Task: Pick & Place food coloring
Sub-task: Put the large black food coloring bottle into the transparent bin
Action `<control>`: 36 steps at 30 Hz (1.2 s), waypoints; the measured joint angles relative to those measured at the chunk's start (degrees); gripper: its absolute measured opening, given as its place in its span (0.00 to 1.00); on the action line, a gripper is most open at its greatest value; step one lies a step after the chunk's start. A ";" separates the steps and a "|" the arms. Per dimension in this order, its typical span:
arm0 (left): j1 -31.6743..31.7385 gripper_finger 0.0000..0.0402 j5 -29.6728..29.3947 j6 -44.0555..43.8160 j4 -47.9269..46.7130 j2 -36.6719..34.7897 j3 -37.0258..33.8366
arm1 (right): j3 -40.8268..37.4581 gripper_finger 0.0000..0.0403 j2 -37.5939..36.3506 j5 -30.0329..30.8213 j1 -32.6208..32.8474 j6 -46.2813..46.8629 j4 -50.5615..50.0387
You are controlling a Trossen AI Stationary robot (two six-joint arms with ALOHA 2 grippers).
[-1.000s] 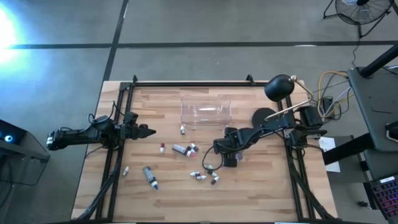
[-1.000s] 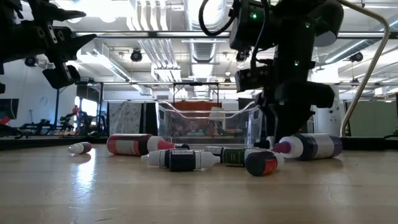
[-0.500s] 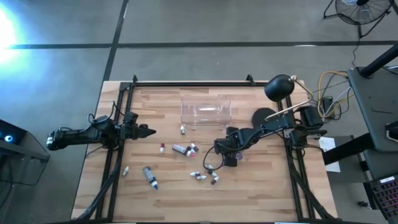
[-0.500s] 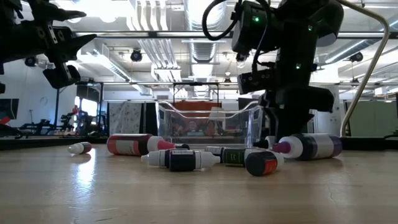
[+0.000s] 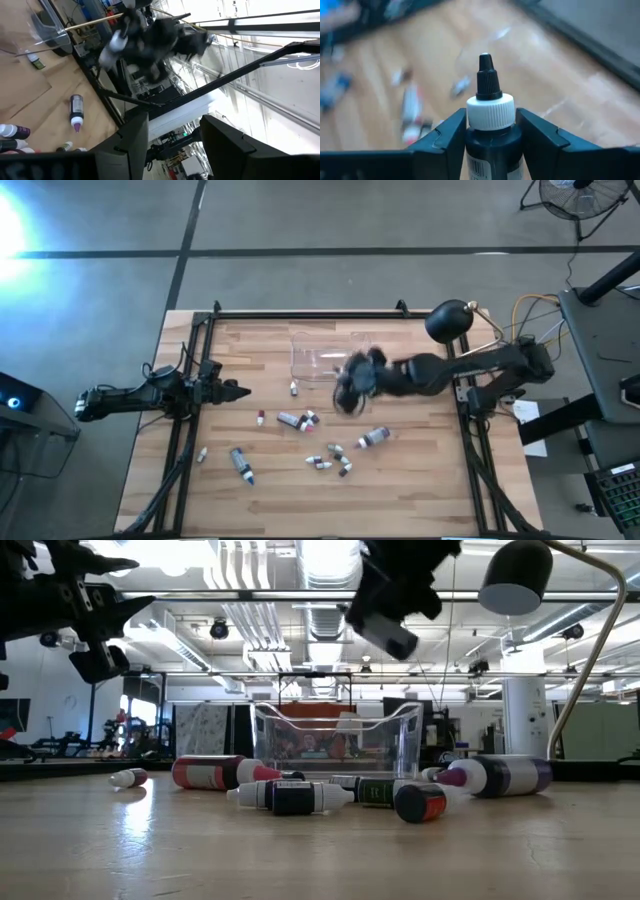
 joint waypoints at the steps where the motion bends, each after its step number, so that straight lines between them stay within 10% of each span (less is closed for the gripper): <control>1: 0.00 0.38 -0.13 0.05 -0.14 0.00 0.00 | 0.29 0.38 -0.43 0.23 -1.63 0.03 0.15; 15: 0.02 0.38 -18.85 8.82 -0.86 0.00 0.00 | -1.25 0.38 9.78 -12.41 -19.37 -8.14 9.30; 36: 0.02 0.38 -19.70 5.91 -3.22 0.11 0.00 | 9.45 0.38 31.61 -31.60 -23.23 -15.70 18.23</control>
